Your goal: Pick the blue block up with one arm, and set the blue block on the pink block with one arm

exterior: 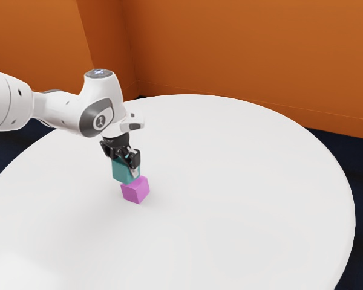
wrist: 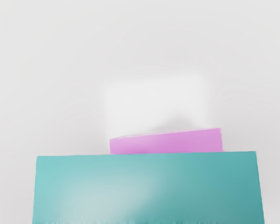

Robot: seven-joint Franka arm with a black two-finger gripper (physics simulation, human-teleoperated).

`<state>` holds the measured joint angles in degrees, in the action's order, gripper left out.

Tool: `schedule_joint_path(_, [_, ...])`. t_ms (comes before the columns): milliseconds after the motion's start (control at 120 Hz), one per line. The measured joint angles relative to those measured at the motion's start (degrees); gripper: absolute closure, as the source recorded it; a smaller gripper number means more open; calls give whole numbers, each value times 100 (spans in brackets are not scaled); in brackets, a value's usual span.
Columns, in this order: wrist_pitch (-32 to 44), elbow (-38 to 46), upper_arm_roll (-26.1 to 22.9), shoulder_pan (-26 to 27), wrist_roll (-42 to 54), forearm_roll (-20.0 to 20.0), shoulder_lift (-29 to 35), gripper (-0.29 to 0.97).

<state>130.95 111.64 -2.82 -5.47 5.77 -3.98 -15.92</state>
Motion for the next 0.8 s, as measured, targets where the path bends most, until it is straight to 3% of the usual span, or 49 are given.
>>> schedule_joint_path(367, [-5, -17, -1, 76, 160, -6, -111, 38])
schedule_joint_path(567, [-27, -46, 0, 134, 323, -22, -117, 16])
schedule_joint_path(800, [-334, -372, -5, 161, 445, -38, 100, 5])
